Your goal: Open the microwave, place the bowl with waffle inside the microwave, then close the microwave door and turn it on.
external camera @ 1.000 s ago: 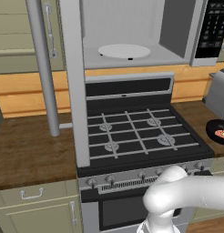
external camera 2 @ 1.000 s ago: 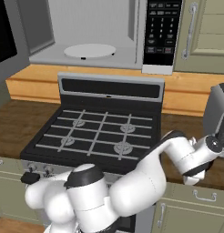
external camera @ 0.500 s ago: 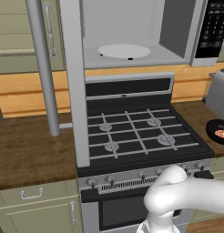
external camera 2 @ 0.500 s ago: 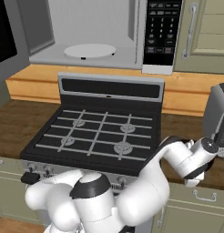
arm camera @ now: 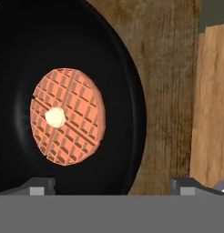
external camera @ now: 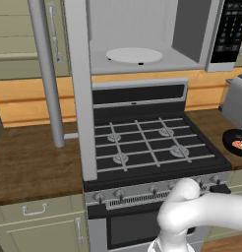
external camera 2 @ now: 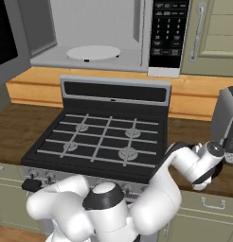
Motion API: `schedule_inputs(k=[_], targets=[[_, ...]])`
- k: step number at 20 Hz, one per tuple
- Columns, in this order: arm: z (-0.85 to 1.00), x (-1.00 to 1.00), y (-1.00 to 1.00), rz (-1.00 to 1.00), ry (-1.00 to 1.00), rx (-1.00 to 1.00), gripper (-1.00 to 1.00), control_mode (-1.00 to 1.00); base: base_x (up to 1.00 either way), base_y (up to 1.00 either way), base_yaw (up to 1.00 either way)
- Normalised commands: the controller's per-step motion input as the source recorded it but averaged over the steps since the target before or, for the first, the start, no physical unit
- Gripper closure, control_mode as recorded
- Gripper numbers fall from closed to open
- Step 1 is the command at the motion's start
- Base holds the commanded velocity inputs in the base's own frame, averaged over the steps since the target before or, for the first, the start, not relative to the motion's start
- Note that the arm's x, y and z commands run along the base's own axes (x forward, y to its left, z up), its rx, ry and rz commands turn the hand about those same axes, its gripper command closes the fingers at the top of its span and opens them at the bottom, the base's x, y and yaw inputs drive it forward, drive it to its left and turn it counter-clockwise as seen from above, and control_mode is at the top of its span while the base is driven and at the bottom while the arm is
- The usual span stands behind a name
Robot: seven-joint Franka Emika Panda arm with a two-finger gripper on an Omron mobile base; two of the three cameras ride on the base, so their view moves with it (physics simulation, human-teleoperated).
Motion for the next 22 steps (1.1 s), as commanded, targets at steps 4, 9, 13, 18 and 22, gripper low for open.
schedule_inputs(k=[4, 9, 13, 18, 22], targets=[[-0.16, 0.19, -0.21, -0.06, 0.0, 0.0, -1.0, -1.0, 0.0, 0.0, 0.0], [-0.27, 0.03, -0.15, -0.1, 0.01, 0.0, -1.0, -1.0, 0.0, 0.0, 0.0], [-0.31, 0.0, -0.04, -0.11, 0.0, -0.03, -1.0, -1.0, 0.0, 0.0, 0.0], [-0.28, 0.0, 0.0, -0.11, 0.0, -0.04, -1.0, -1.0, 0.0, 0.0, 0.0], [-0.17, 0.0, 0.0, -0.11, 0.0, -0.02, 1.0, -1.0, 0.0, 0.0, 0.0]])
